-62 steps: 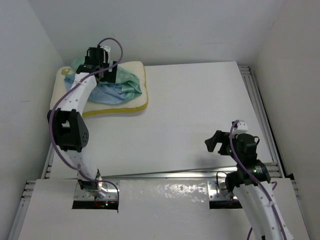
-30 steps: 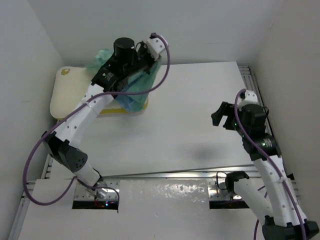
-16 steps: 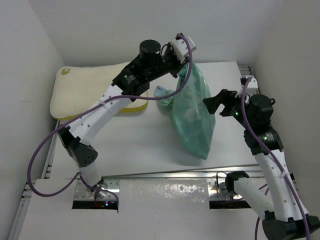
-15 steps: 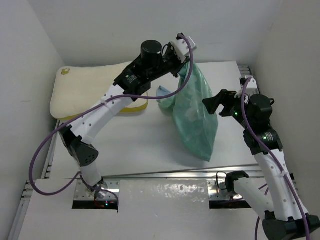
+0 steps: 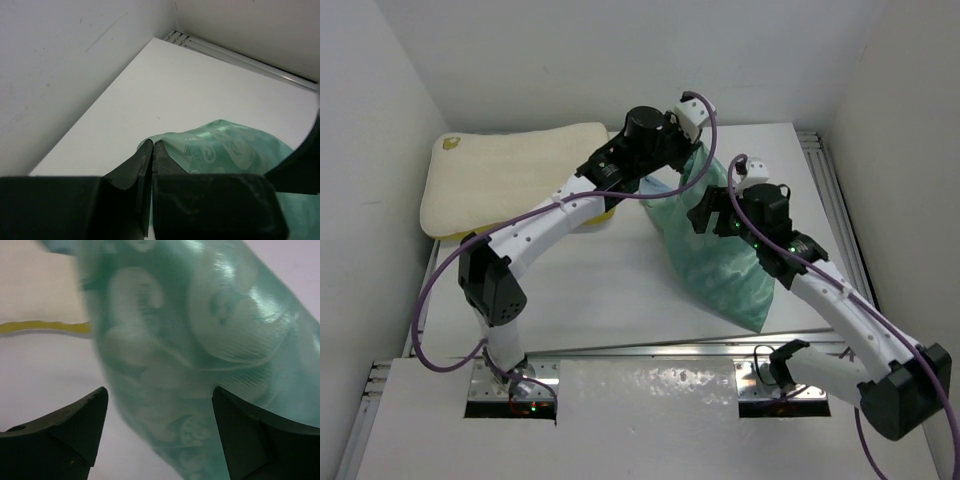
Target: Put the pillow into the pillowcase
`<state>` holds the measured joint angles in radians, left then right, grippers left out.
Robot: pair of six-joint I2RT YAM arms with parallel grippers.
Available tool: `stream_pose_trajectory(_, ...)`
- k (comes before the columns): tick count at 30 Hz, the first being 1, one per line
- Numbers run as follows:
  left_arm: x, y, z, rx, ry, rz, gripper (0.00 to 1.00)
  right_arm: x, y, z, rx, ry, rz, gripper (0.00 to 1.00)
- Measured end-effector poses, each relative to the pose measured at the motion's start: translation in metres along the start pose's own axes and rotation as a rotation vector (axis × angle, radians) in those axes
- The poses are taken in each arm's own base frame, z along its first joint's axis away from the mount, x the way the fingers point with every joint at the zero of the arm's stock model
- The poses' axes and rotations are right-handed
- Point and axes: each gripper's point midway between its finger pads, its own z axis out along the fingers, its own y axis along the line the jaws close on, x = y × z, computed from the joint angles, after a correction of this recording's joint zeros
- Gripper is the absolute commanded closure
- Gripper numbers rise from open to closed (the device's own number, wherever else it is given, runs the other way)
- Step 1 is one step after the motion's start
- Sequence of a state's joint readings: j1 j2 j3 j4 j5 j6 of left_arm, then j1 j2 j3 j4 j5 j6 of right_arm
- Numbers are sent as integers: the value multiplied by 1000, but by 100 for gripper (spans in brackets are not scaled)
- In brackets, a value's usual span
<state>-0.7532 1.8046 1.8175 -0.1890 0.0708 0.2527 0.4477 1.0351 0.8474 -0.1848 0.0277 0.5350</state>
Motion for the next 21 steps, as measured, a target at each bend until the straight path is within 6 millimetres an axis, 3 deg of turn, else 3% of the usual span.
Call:
stream_pose_trajectory(5, -1, 0, -1, -10, -1, -42, 100, 5, -49, 31, 274, 1, -24, 29)
stream_pose_trajectory(8, 3, 0, -4, -18, 21, -68, 100, -6, -55, 44, 326, -20, -40, 43)
stream_pose_trajectory(9, 3, 0, -5, -22, 26, -76, 100, -8, -54, 48, 318, -25, -40, 57)
stream_pose_trajectory(11, 3, 1, -8, -27, 31, -89, 100, -8, -50, 56, 293, -25, -45, 76)
stream_pose_trajectory(12, 3, 1, -10, -30, 35, -97, 100, -6, -47, 59, 277, -21, -46, 93)
stream_pose_trajectory(13, 4, 1, -12, -33, 41, -103, 100, -5, -45, 62, 263, -15, -50, 100)
stream_pose_trajectory(21, 0, 24, -26, -135, 88, -125, 100, -4, -27, 63, 185, -33, -22, 100)
